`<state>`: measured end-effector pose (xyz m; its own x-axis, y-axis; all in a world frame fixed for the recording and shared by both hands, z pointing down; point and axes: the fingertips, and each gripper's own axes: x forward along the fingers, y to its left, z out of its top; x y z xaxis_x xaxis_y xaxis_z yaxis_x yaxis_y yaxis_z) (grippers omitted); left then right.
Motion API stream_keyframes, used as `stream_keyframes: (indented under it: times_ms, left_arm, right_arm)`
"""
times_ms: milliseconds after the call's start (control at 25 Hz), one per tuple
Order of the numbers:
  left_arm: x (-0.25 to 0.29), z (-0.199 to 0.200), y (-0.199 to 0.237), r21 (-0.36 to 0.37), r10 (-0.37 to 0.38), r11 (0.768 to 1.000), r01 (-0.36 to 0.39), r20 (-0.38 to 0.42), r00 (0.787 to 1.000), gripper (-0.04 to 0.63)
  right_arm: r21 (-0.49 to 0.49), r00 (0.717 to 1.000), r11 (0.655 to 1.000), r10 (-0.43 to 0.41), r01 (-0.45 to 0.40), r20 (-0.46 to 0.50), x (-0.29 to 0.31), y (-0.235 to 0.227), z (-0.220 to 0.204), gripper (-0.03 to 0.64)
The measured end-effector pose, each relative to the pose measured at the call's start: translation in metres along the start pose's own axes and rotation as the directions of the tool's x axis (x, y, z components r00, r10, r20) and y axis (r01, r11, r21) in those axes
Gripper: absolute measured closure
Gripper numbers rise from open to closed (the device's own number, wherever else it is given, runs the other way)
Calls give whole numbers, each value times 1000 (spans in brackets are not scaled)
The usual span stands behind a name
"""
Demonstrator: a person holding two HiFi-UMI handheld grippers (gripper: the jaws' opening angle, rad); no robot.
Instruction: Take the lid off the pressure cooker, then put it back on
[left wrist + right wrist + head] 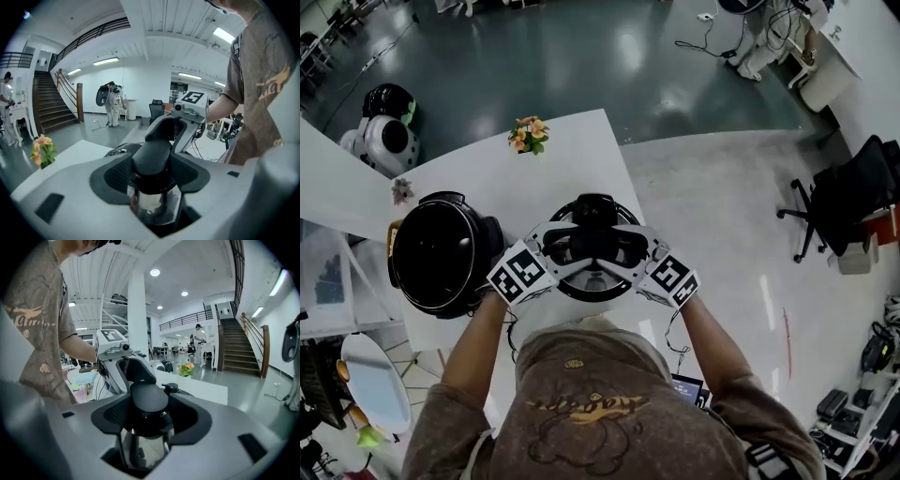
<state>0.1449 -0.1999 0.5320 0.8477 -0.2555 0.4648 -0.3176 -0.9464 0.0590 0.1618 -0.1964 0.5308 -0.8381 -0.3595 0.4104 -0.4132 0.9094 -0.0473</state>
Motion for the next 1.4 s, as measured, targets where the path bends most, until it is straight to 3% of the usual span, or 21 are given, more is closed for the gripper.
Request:
stream_keyframes:
  times_ms: [320,680,1160,1400]
  left_arm:
    - [20,-32,0,0,-6,1000,6,-52,999,333]
    - [32,-53,-2,31,40,999,-38,-82,996,333]
    - [33,-56,-1,51,58,997,-53,-109,992,327]
    - [14,-20,6,3,116,993,-116,3,993,327]
  right_arm:
    - [-4,999,1000,9,-10,-44,14,-2,-36,359]
    - [-22,997,1000,2,-4,-83,22,-1,-60,359]
    - [-11,996,1000,4,-5,-86,21,-3,-60,351]
    - [0,998,998,-65,65,-22,-2,-17,-32,351]
